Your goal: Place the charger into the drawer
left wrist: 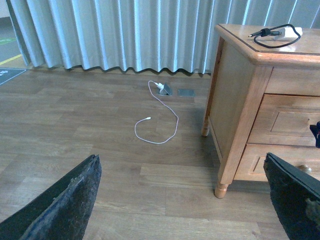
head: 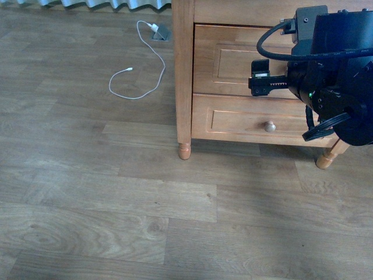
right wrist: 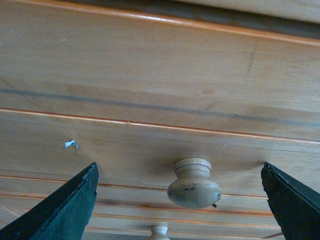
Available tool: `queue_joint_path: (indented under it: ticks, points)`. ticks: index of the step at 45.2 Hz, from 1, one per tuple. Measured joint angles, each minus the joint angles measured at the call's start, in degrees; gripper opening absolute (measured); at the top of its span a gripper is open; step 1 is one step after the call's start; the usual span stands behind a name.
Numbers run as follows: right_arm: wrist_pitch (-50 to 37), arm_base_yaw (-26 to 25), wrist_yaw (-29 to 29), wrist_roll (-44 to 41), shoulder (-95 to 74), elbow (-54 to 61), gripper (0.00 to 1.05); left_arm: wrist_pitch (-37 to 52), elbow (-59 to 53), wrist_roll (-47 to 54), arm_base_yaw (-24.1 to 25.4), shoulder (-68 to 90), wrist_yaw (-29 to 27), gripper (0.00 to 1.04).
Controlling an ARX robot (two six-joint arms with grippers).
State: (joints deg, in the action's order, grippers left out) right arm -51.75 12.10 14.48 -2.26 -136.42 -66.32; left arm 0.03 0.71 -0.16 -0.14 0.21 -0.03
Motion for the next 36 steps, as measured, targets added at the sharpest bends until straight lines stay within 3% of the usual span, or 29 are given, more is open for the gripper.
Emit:
queue_joint_path:
  ticks: [7, 26, 36]
  points:
    - [0.0, 0.0, 0.0, 0.0, 0.0, 0.0, 0.96, 0.0, 0.0, 0.0, 0.0, 0.0, 0.0, 0.99]
    - [0.3, 0.0, 0.0, -0.3, 0.0, 0.0, 0.28, 0.0, 0.0, 0.0, 0.0, 0.0, 0.0, 0.99]
    - [0.4, 0.0, 0.0, -0.5, 0.0, 0.0, 0.23, 0.0, 0.0, 0.0, 0.0, 0.0, 0.0, 0.99]
